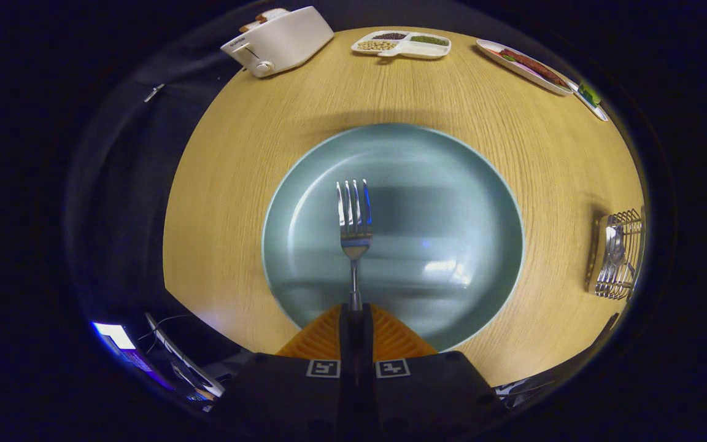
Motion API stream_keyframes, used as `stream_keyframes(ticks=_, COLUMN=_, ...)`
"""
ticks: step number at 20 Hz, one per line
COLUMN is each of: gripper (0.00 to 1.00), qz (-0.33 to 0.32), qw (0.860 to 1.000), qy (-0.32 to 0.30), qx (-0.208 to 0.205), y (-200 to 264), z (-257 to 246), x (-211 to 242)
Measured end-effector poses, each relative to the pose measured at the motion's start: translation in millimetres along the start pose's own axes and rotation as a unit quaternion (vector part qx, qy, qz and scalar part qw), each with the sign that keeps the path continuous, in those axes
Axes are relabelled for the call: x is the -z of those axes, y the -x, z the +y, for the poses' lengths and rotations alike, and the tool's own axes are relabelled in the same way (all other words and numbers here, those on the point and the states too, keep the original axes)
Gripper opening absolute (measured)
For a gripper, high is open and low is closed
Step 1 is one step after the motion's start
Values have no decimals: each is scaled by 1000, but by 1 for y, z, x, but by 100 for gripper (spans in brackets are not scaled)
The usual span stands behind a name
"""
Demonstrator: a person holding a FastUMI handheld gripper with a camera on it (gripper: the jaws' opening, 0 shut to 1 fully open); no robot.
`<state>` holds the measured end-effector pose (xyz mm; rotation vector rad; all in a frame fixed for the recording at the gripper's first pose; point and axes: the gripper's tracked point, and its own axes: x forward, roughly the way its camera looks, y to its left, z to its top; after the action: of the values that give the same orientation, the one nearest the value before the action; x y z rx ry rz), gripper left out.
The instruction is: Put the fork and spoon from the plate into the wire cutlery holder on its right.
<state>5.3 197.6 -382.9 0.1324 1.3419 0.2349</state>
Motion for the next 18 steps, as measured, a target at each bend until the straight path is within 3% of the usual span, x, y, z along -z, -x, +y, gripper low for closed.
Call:
stream_keyframes(ticks=8, gripper=6, qz=-9, qw=999, qy=26, qx=-30, y=83, z=-52, x=2)
stream_keyframes(ticks=13, gripper=6, qz=4, qw=999, qy=41, qx=-25, y=144, z=-106, x=-4)
stream_keyframes(ticks=18, gripper=6, qz=44, qw=997, qy=62, qx=5, y=196, z=-173, x=-5)
